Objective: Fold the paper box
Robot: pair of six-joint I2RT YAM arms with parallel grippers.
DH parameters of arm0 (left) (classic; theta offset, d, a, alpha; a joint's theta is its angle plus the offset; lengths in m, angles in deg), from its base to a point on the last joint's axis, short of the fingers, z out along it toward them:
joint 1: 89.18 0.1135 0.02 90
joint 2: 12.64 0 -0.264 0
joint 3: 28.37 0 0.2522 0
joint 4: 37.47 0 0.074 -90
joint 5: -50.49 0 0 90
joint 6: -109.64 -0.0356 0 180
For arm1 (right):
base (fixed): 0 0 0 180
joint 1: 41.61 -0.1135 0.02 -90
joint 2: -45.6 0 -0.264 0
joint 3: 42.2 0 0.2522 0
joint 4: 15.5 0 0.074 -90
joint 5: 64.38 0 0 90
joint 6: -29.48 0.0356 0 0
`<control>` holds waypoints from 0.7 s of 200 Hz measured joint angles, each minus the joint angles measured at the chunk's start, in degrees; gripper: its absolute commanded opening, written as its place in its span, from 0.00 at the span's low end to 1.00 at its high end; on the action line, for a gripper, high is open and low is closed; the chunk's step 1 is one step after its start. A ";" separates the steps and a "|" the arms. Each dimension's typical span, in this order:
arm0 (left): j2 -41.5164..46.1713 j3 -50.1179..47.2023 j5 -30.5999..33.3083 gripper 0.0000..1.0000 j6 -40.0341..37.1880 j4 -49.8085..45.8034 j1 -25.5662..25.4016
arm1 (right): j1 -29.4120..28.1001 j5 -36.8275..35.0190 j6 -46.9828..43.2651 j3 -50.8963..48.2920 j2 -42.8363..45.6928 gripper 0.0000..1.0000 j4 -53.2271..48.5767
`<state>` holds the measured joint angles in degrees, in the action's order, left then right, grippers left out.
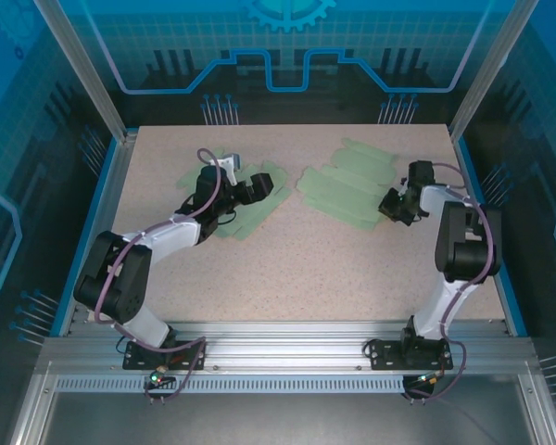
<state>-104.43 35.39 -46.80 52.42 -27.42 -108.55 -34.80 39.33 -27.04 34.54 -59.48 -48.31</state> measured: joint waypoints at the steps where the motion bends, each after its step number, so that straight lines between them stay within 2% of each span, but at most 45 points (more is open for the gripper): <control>1: 0.00 -0.02 0.02 0.99 0.09 0.00 0.00 | -0.02 0.17 0.07 -0.22 0.20 0.00 0.13; 23: 0.00 -0.83 0.00 0.99 4.37 -0.13 -0.28 | -1.92 4.68 5.66 -6.47 7.98 0.00 5.18; 51: 0.00 -1.42 -0.04 0.99 9.81 -0.04 -1.95 | -6.69 5.29 12.35 -11.43 17.94 0.00 10.88; 93: -1.68 -2.99 -1.81 0.99 20.50 2.51 -5.01 | -14.40 -1.07 19.69 -16.44 28.13 0.00 14.99; 140: -9.79 -2.99 -5.99 0.99 32.63 8.57 -9.09 | -17.90 -7.76 23.47 -17.77 32.79 0.00 15.69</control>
<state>-114.22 32.40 -52.79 85.05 -18.85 -117.65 -52.70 31.57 -3.57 16.77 -26.70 -32.62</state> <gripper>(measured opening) 0.988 0.061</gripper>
